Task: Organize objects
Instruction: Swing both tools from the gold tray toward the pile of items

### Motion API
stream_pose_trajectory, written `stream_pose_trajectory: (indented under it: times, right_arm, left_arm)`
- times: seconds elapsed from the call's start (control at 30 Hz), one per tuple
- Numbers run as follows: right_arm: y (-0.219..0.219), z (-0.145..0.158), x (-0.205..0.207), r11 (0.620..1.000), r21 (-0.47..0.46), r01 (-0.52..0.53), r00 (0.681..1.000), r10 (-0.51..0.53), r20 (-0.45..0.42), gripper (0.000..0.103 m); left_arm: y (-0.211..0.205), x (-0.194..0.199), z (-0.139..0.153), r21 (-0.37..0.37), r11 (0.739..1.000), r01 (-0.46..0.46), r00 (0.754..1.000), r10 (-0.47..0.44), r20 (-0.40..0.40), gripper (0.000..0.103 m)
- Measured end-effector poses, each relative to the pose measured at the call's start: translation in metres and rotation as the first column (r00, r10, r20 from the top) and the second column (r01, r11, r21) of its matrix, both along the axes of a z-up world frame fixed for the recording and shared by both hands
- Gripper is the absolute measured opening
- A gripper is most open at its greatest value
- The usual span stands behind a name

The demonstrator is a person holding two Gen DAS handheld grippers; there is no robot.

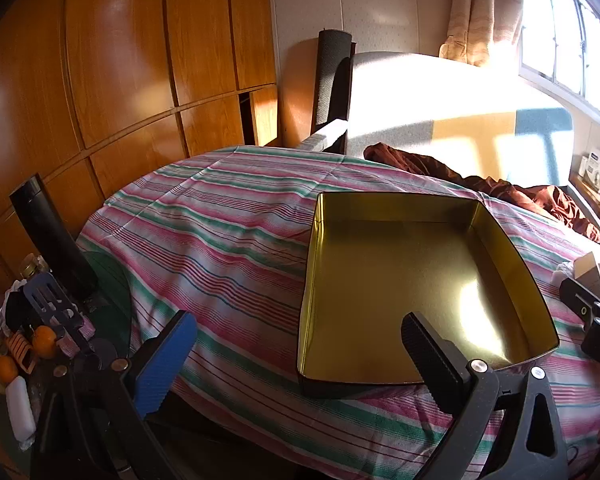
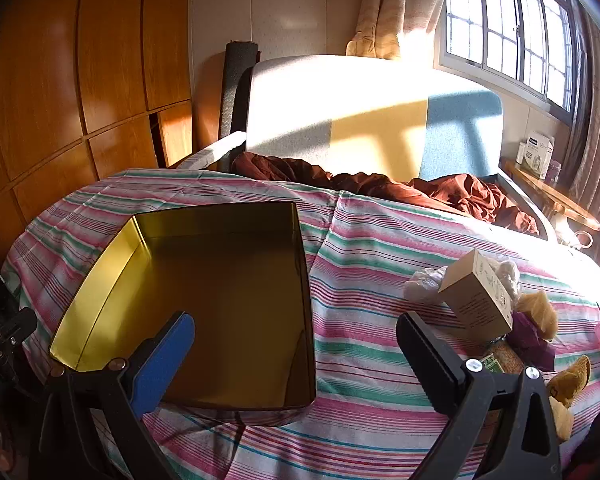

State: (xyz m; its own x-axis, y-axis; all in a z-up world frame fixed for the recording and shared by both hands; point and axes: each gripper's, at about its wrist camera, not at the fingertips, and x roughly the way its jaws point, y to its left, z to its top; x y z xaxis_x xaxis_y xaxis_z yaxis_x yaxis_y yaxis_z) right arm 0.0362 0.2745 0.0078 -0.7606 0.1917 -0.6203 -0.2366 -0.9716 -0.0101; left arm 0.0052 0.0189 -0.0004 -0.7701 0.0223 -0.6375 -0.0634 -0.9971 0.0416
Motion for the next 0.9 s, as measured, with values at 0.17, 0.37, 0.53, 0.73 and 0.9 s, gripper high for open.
stream_pose_trajectory:
  times: [0.17,0.37,0.53,0.73,0.9]
  right_arm:
    - [0.025,-0.001,0.006,0.998,-0.002,0.063,0.998,-0.063,0.006,0.103]
    - [0.052,0.002,0.015,0.992,-0.013,0.123,0.992,-0.123,0.006,0.103]
    - [0.073,0.004,0.023,0.986,-0.012,0.167,0.986,-0.167,0.009,0.103]
    - [0.102,0.005,0.035,0.975,-0.026,0.218,0.976,-0.218,0.018,0.103]
    - [0.137,0.01,0.05,0.957,-0.033,0.287,0.958,-0.287,0.018,0.103]
  left_arm:
    - [0.014,0.002,-0.008,0.0,0.996,0.089,0.996,-0.089,0.024,0.103]
    - [0.025,0.003,-0.013,0.041,0.984,0.171,0.984,-0.173,0.049,0.103]
    - [0.03,0.001,-0.017,0.117,0.966,0.229,0.967,-0.239,0.084,0.103]
    - [0.04,0.002,-0.021,0.127,0.957,0.26,0.957,-0.273,0.096,0.103]
    - [0.048,0.001,-0.022,0.148,0.942,0.301,0.941,-0.319,0.11,0.103]
